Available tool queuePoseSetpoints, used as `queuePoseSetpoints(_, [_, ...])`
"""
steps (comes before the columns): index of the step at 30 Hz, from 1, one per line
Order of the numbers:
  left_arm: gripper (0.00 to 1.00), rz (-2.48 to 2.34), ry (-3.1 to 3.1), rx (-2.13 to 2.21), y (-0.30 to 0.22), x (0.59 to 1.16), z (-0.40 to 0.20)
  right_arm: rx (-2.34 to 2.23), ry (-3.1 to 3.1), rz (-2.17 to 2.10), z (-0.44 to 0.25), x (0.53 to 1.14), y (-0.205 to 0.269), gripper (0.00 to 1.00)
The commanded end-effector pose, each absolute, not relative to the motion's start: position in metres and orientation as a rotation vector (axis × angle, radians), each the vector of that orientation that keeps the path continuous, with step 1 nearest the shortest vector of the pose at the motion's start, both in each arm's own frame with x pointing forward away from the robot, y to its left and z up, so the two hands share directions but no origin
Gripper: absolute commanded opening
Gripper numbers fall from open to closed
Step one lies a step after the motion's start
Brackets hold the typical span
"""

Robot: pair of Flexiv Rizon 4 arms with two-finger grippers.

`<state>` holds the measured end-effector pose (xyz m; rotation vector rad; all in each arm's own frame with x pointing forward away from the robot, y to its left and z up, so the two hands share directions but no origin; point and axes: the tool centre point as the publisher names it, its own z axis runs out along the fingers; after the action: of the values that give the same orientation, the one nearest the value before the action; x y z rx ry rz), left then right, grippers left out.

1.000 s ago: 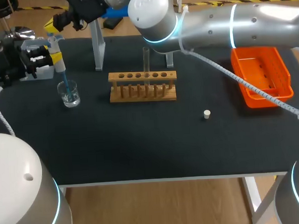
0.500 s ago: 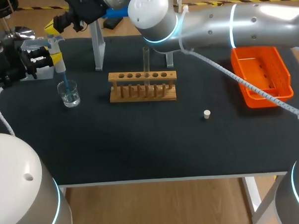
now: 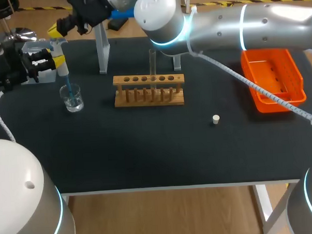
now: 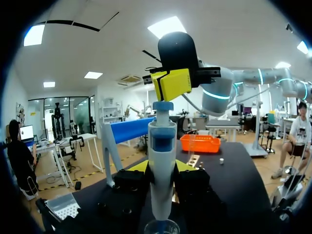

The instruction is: Invert the test tube, pick up the pipette, mount the tip to pipette, aspirate from beaker and dispense into the tube, eject the tip, return the pipette, and cap with the stopper.

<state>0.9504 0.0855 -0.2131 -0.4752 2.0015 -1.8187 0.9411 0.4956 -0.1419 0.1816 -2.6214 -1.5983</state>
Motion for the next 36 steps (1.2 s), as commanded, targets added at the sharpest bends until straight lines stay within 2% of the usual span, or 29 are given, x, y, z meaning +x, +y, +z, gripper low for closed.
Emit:
queuePoseSetpoints(1, [0.0,-1.819,1.998,-0.474,0.086,0.951,-0.21,0.183,-2.621,-1.584,-0.148,0.942,0.496,0.0])
queuePoseSetpoints(21, [0.0,-1.819,1.998,-0.474,0.086,0.951,-0.21,0.168,-2.618,-1.556,-0.161,0.937,0.493,0.0])
queuePoseSetpoints(26, [0.0,-1.819,1.998,-0.474,0.086,0.951,-0.21,0.196,-2.607,-1.612,-0.142,0.939,0.491,0.0])
queuePoseSetpoints(27, [0.0,-1.819,1.998,-0.474,0.086,0.951,-0.21,0.204,-2.607,-1.627,-0.137,0.939,0.489,0.17])
queuePoseSetpoints(28, [0.0,-1.819,1.998,-0.474,0.086,0.951,-0.21,0.211,-2.604,-1.645,-0.132,0.939,0.487,0.43])
queuePoseSetpoints(29, [0.0,-1.819,1.998,-0.474,0.086,0.951,-0.21,0.222,-2.602,-1.66,-0.127,0.939,0.484,0.93])
queuePoseSetpoints(30, [0.0,-1.819,1.998,-0.474,0.086,0.951,-0.21,0.235,-2.6,-1.674,-0.121,0.939,0.48,1.0])
queuePoseSetpoints(36, [0.0,-1.819,1.998,-0.474,0.086,0.951,-0.21,0.291,-2.576,-1.744,-0.093,0.934,0.439,1.0])
